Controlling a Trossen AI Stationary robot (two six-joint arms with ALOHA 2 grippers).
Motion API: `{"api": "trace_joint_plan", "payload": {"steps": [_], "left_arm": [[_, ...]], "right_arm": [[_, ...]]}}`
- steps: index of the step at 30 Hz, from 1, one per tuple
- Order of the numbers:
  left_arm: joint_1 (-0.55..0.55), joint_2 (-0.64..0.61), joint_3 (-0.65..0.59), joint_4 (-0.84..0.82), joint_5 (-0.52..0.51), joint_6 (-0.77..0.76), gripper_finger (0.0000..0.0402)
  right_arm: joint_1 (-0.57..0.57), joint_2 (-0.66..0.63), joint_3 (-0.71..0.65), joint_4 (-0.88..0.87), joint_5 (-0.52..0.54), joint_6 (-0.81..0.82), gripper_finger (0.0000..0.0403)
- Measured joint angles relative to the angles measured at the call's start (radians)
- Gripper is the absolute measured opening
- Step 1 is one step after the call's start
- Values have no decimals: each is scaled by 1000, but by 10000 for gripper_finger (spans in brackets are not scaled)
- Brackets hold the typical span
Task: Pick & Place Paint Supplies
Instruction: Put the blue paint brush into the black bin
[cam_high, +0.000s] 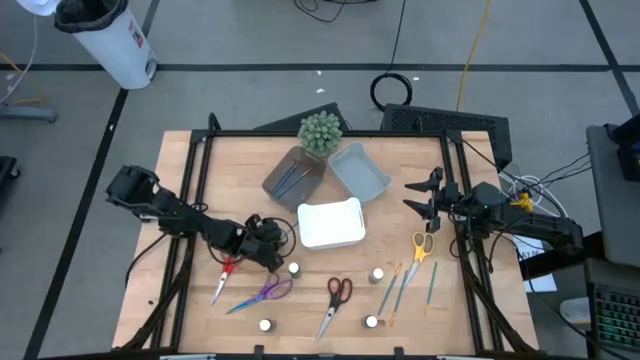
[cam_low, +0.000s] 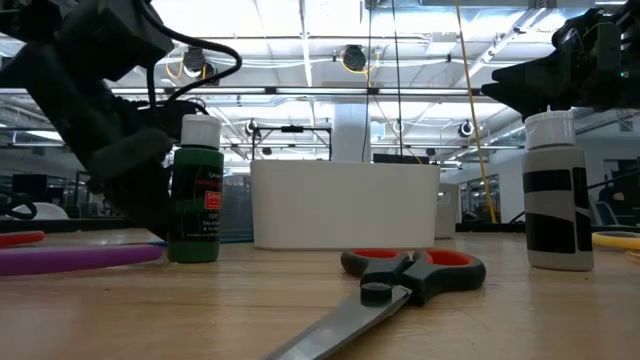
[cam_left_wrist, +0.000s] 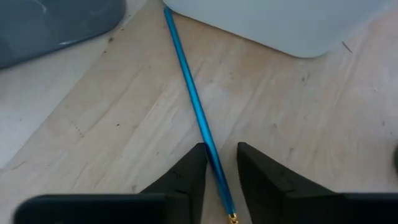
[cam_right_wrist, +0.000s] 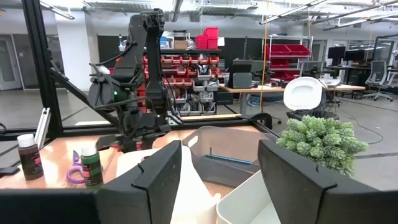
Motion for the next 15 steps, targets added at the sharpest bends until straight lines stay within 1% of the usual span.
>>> {"api": "trace_joint_plan", "payload": {"steps": [4, 5, 12, 15], "left_arm": [[2, 0, 0, -7, 16, -24, 23], [2, 0, 0, -7, 18, -28, 13], [0, -2, 0, -20, 23, -52, 6], [-1, -28, -4, -28, 24, -60, 4]], "right_arm": [[0, 0, 0, 0, 0, 0, 207], [0, 0, 0, 0, 0, 0, 207], [0, 0, 0, 0, 0, 0, 206], [0, 0, 0, 0, 0, 0, 205]]}}
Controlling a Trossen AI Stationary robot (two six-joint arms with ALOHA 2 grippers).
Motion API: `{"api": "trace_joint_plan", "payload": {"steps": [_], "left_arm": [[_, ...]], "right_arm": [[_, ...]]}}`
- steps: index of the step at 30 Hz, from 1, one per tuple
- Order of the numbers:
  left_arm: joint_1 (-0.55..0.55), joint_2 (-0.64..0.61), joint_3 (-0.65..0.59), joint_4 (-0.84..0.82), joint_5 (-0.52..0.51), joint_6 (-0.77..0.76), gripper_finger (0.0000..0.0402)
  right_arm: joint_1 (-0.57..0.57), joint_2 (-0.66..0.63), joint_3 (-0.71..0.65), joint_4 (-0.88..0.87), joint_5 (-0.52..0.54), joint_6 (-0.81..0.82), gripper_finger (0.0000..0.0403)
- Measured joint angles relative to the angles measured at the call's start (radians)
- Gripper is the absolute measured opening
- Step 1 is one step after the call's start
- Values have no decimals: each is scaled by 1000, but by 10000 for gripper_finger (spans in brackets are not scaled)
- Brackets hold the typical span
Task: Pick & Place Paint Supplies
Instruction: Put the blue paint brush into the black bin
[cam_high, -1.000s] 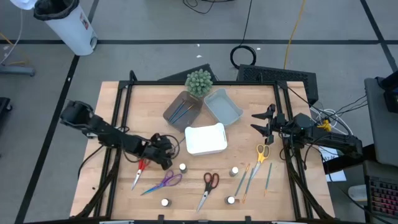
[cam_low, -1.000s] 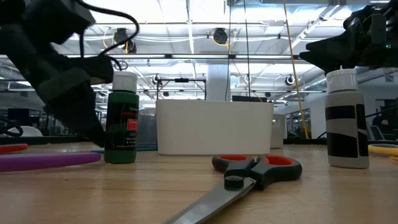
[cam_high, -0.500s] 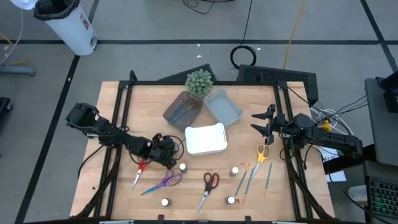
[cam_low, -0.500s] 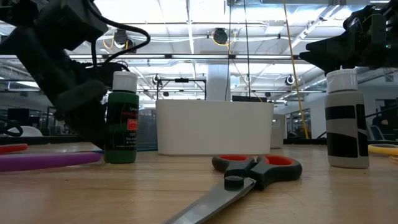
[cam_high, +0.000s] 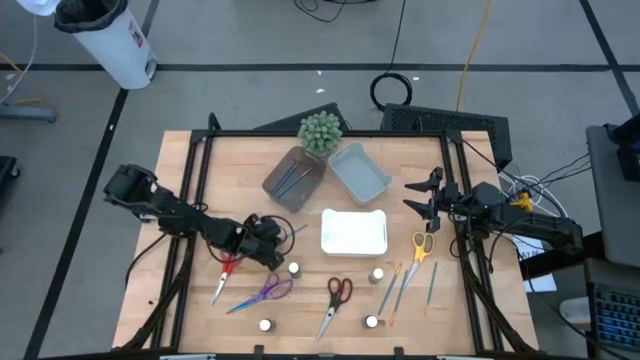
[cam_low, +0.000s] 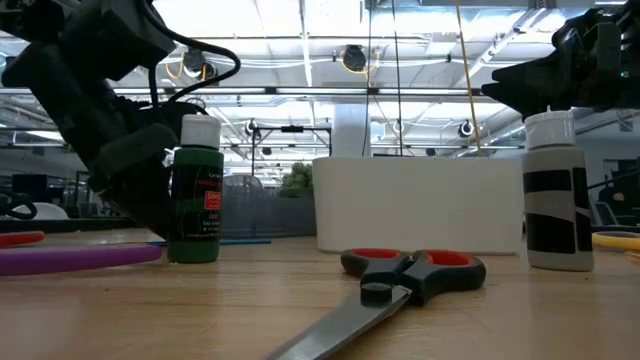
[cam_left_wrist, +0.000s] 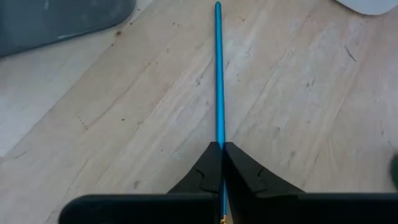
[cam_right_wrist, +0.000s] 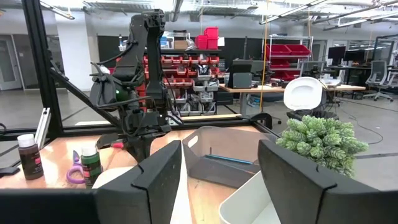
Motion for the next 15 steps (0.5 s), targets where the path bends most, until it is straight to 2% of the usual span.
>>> {"api": "trace_joint_plan", "payload": {"steps": [6, 15], "left_arm": [[-9, -125, -9, -84, -3, 23, 0], [-55, -287, -7, -218, -93, -18, 0]], "right_arm": [[0, 0, 0, 0, 0, 0, 205], [0, 0, 0, 0, 0, 0, 205]]}}
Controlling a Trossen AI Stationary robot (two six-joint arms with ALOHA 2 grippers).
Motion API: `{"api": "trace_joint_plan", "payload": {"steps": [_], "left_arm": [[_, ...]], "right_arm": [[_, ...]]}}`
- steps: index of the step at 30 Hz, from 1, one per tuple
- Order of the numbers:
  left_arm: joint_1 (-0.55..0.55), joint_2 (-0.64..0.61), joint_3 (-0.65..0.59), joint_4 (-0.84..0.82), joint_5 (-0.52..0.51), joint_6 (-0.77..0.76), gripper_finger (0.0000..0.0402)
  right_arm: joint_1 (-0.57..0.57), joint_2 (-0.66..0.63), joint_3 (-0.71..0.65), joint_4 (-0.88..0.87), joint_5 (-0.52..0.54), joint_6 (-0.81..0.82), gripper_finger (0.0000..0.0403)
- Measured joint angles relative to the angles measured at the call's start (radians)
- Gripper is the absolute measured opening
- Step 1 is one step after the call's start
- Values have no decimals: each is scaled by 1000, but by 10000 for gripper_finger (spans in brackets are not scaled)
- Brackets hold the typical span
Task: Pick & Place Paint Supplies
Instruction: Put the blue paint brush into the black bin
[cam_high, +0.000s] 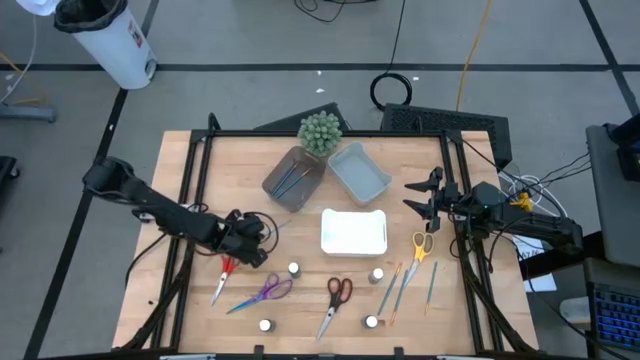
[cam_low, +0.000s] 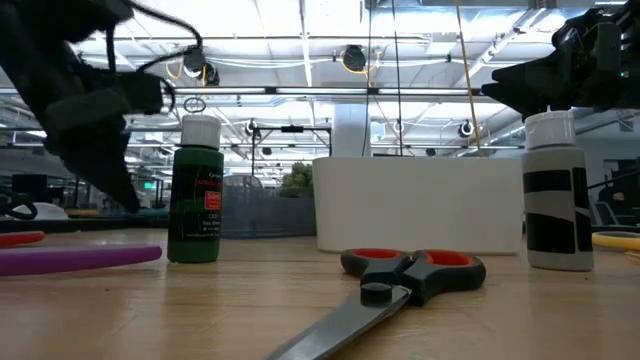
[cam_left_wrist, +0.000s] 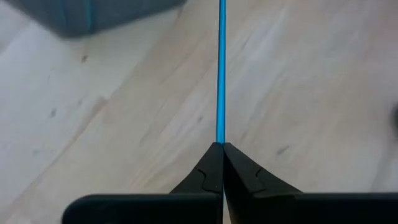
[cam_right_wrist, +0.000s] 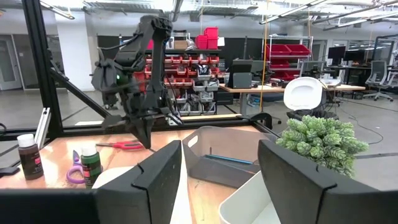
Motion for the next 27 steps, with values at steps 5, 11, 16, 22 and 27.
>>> {"api": "trace_joint_plan", "payload": {"steps": [5, 11, 16, 22, 27], "left_arm": [[-17, -64, 1, 7, -40, 8, 0], [-13, -162, 2, 10, -79, 51, 0], [27, -243, 2, 44, -126, 115, 0], [134, -293, 4, 165, -142, 248, 0], [253, -293, 4, 268, -142, 339, 0]], "right_arm": [[0, 0, 0, 0, 0, 0, 206], [0, 0, 0, 0, 0, 0, 204], [0, 0, 0, 0, 0, 0, 207], [0, 0, 0, 0, 0, 0, 205], [0, 0, 0, 0, 0, 0, 206]]}}
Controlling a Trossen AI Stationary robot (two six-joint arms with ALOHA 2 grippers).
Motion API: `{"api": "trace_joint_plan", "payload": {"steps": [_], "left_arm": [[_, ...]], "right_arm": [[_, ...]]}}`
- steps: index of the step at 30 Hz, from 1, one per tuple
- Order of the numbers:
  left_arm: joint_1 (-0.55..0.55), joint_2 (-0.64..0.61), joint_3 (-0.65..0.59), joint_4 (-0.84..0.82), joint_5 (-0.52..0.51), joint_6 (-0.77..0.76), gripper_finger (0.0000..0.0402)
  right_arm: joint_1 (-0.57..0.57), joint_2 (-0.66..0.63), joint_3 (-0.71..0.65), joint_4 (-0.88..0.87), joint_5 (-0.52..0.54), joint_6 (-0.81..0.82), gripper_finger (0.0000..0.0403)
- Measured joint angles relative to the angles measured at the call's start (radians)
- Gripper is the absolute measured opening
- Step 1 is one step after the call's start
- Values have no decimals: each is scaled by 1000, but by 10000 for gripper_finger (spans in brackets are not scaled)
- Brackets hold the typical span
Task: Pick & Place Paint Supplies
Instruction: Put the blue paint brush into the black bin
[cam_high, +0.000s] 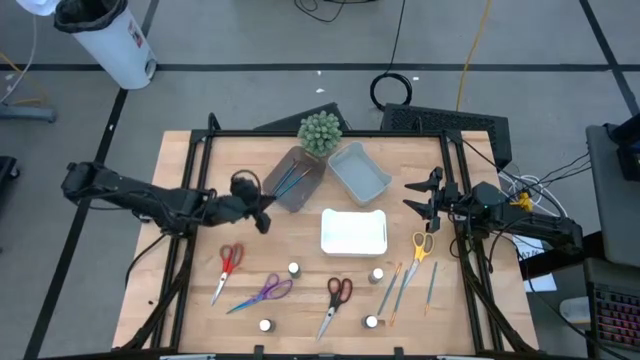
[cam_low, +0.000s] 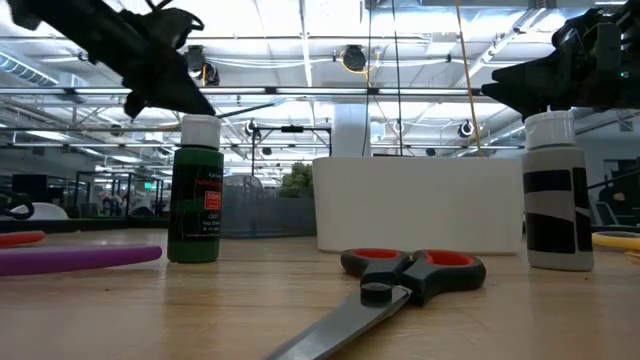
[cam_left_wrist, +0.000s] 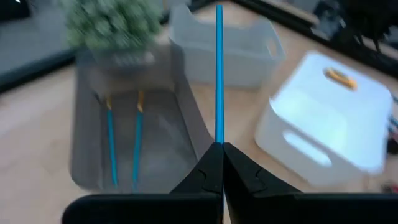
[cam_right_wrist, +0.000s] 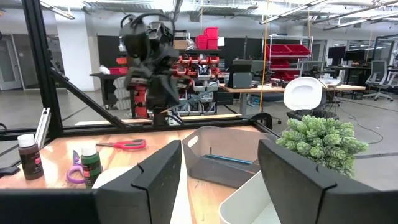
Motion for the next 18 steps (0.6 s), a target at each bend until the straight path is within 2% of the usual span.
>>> {"api": "trace_joint_plan", "payload": {"steps": [4, 12, 18], "left_arm": [[95, 15, 0, 84, 17, 58, 0], [265, 59, 1, 164, 127, 152, 0], [354, 157, 1, 220, 218, 153, 0]], "right_arm": [[0, 0, 0, 0, 0, 0, 206], [0, 0, 0, 0, 0, 0, 204], [0, 0, 0, 0, 0, 0, 207]]}}
